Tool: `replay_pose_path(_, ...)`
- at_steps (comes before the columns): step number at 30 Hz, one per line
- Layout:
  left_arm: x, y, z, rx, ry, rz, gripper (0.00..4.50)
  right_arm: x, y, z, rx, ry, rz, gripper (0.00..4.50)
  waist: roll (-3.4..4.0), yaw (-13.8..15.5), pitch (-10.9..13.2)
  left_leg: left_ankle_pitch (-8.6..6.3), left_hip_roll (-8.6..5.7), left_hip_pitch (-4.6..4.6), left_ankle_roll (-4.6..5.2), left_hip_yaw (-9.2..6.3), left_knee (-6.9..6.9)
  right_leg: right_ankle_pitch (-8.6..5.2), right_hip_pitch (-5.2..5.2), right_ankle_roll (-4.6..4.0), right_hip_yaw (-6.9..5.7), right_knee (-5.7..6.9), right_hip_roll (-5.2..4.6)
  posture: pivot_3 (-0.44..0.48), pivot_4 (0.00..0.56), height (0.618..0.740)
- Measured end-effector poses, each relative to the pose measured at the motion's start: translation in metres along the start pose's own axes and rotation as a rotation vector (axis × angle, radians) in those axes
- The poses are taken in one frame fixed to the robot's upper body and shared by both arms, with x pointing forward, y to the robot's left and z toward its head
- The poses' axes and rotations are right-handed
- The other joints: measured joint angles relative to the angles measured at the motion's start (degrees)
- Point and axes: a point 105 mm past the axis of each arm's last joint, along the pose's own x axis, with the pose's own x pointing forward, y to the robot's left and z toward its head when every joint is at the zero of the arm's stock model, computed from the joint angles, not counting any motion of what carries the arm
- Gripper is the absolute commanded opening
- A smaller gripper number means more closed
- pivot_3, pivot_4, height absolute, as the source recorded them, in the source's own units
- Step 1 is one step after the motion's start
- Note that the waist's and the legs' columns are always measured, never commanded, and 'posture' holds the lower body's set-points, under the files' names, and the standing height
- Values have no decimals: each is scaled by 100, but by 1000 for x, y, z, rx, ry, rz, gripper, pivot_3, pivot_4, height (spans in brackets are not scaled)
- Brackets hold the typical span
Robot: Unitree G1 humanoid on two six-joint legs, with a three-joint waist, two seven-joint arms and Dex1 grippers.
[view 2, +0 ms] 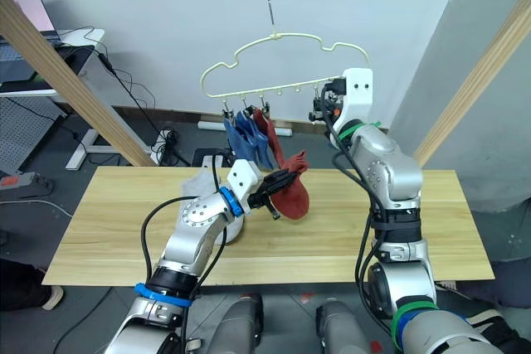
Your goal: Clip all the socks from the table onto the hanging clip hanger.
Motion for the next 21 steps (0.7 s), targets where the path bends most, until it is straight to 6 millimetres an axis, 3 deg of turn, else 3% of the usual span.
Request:
replay_pose_path(11,9,5,15,175,-57,42,29,-8,10,2,227,118,29,0,0,23,0,0,-1,-2,2,0,-1,0,-2,1,0,-1,2,6,230,740)
replay_pose_path(21,16,13,11,226,-54,70,29,-12,16,1,286,149,29,0,0,23,0,-1,-1,-5,3,1,-3,-1,-4,1,-1,-4,2,3,230,740)
